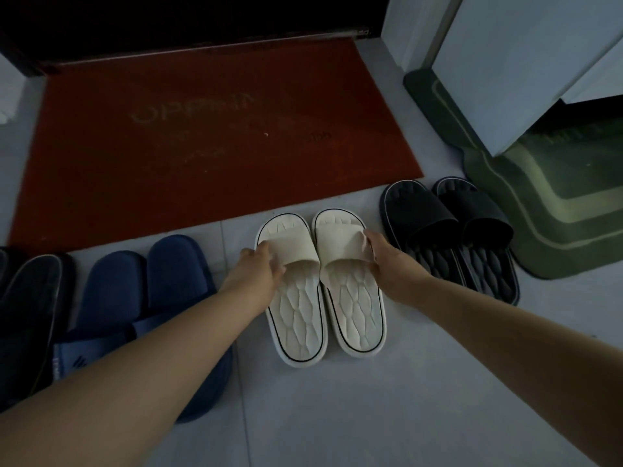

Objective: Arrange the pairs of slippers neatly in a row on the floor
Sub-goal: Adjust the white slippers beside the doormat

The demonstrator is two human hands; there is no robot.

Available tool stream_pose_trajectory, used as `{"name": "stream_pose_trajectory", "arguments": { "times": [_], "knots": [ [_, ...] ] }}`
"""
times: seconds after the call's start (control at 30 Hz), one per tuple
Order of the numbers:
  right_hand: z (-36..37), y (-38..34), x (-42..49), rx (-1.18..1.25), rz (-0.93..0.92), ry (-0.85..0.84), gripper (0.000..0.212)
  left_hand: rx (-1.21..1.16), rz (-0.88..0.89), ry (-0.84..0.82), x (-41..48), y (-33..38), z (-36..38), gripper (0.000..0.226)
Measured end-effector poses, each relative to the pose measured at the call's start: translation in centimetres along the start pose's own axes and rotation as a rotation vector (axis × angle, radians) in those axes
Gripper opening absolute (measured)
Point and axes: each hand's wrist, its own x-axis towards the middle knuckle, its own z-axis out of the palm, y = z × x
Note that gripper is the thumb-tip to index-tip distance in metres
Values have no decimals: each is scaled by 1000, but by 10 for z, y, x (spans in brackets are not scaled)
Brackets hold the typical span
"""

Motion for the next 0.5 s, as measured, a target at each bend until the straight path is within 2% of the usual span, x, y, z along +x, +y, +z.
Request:
{"name": "stream_pose_trajectory", "arguments": {
  "times": [0.2, 0.4, 0.5],
  "knots": [
    [3, 6, -1, 154, 3, 43, 51, -16, 51, -11, 3, -14, 4, 53],
    [5, -2, 0, 176, 15, 84, 41, -41, 52, -2, 5, -22, 4, 53],
    [3, -8, 1, 167, -21, 54, 48, -36, 46, 28, 7, -25, 3, 51]
  ]
}}
